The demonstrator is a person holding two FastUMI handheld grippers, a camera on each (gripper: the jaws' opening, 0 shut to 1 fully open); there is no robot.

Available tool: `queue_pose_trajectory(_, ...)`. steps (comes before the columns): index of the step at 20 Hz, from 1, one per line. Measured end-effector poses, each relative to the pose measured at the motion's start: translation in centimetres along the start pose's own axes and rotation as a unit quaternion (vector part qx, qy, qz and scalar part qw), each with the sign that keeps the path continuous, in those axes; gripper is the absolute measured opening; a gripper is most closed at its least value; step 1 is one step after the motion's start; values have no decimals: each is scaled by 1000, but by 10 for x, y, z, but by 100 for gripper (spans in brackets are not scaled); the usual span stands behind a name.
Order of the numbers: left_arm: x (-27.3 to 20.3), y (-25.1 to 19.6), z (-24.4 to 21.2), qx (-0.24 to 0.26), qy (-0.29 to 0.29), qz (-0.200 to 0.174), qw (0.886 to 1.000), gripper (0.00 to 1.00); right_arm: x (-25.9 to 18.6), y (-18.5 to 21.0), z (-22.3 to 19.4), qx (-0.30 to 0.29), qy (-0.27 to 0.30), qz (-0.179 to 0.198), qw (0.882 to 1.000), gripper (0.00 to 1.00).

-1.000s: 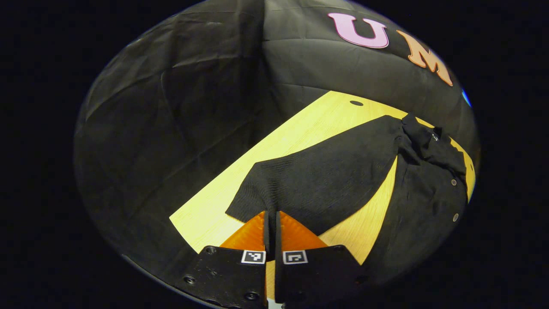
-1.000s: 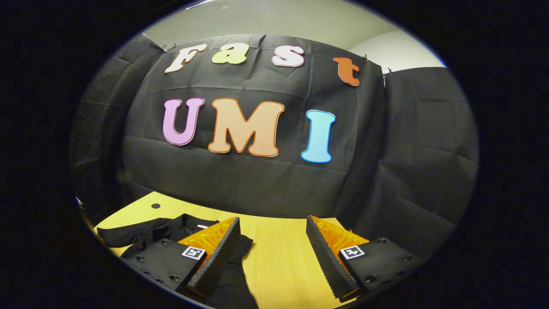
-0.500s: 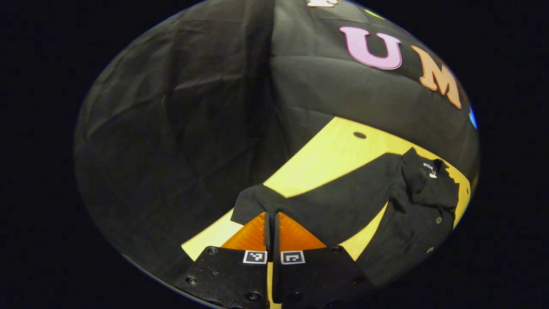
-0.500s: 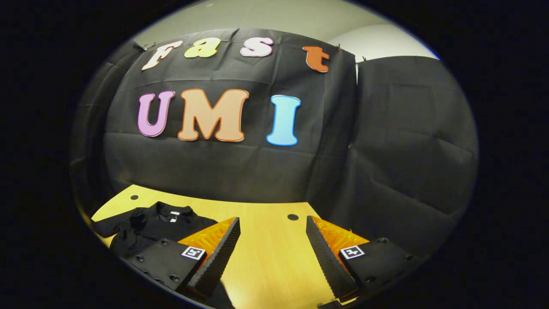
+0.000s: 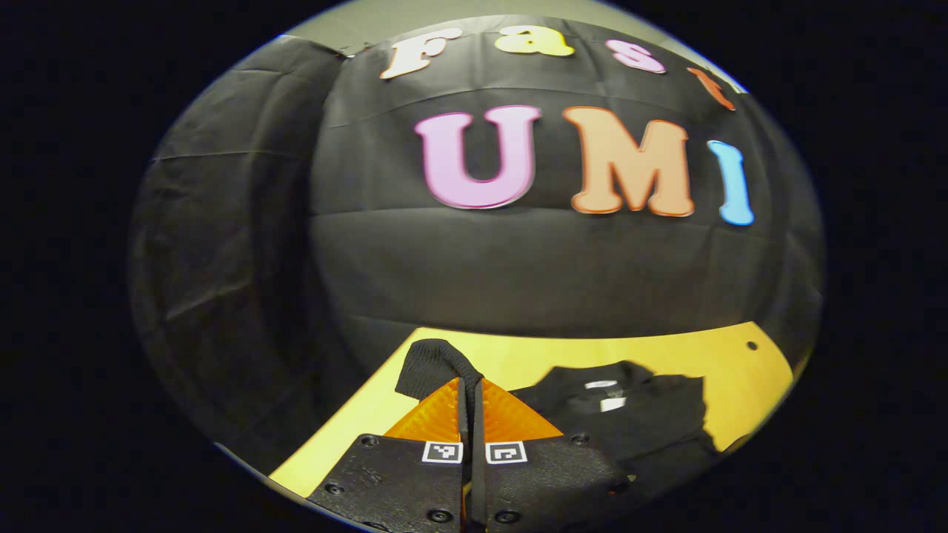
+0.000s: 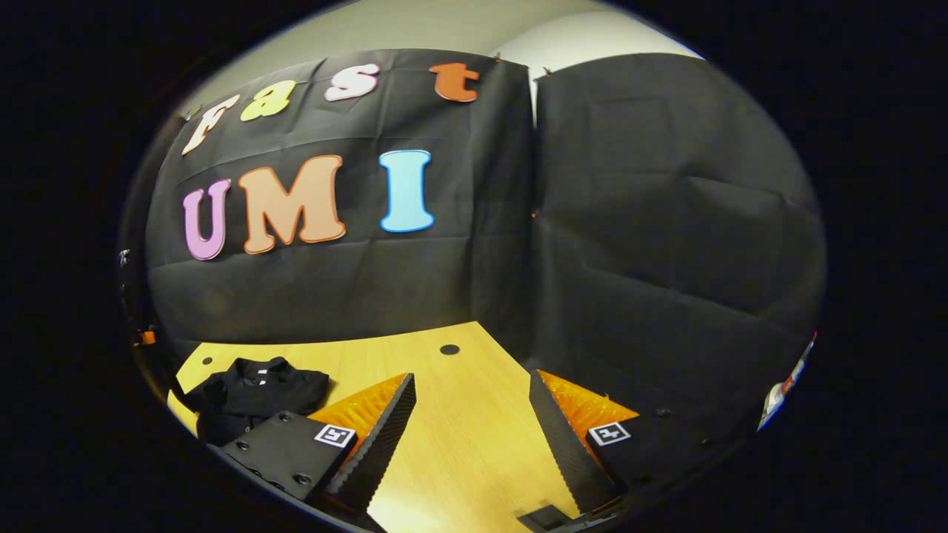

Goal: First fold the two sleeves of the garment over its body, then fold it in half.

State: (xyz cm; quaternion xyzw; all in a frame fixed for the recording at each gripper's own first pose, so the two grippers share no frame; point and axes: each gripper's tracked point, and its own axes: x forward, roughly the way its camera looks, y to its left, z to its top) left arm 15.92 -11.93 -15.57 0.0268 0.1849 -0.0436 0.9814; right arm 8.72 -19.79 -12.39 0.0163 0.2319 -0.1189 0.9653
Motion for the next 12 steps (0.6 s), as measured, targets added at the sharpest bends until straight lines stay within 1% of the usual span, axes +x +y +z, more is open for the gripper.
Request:
queue_pose_trajectory(3, 20, -93, 0, 5, 4, -72, 997, 0, -10, -36, -10, 14, 2, -33, 999, 98)
queue_pose_trajectory(7, 27, -192, -12, 24, 20, -145, 989, 0, -32, -68, -27, 23, 13, -63, 998, 97)
queue_pose_trajectory(9, 27, -232, -18, 42, 26, -170, 984, 0, -39, -69, -36, 31, 20, -65, 997, 97)
queue_pose_trajectory(11, 26, -260, -33, 54, 36, -189, 980, 0, -42, -63, -45, 33, 28, -56, 998, 98)
queue_pose_trajectory(12, 23, -272, -41, 58, 51, -204, 976, 0, -42, -59, -49, 29, 33, -50, 998, 98)
